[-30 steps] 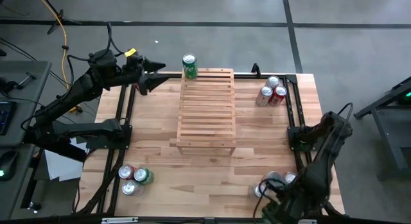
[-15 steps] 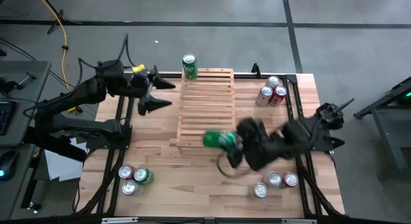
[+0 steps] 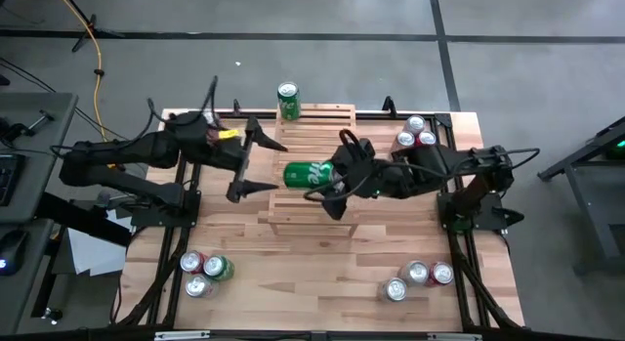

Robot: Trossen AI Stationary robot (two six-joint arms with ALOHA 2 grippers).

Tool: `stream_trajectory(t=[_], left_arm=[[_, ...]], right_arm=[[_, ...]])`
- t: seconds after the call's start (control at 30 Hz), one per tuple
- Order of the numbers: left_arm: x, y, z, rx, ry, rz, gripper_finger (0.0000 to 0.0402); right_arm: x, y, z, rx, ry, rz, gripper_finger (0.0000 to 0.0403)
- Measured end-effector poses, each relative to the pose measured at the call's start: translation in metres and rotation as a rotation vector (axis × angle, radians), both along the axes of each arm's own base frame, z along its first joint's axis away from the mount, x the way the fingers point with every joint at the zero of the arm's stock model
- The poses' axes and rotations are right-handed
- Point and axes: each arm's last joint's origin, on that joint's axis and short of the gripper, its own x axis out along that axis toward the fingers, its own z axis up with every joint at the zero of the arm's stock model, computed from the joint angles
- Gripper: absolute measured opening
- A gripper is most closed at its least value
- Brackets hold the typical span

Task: Place canned beverage on shelf
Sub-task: Put the right green soda can on the shelf aligned with the other green soda can

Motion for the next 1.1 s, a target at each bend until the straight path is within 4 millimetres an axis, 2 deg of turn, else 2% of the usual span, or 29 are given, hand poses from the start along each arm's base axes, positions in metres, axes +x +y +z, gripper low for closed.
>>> stream_trajectory(t=[0.33,0.6,0.73,0.87,1.0,1.1], left_arm=[[0.039,-0.005,-0.017,-0.019,0.007,0.023,0.04],[0.043,-0.005,-0.017,-0.029,-0.005,0.025,0.0397],[0.043,-0.005,-0.017,-0.029,-0.007,0.027,0.0363],[0.043,-0.004,-0.017,-0.028,-0.008,0.049,0.0291],[0.041,-0.004,-0.016,-0.019,-0.009,0.07,0.0287],[0.041,-0.003,-0.016,0.009,-0.009,0.085,0.0287]], right_arm=[[0.009,-0.008,0.01,-0.048,-0.087,0.071,0.03],[0.01,-0.009,0.011,-0.064,-0.093,0.074,0.03],[0.011,-0.009,0.013,-0.082,-0.103,0.081,0.03],[0.011,-0.009,0.013,-0.084,-0.107,0.084,0.03],[0.011,-0.008,0.013,-0.088,-0.107,0.092,0.0303],[0.011,-0.008,0.014,-0.085,-0.112,0.093,0.0336]])
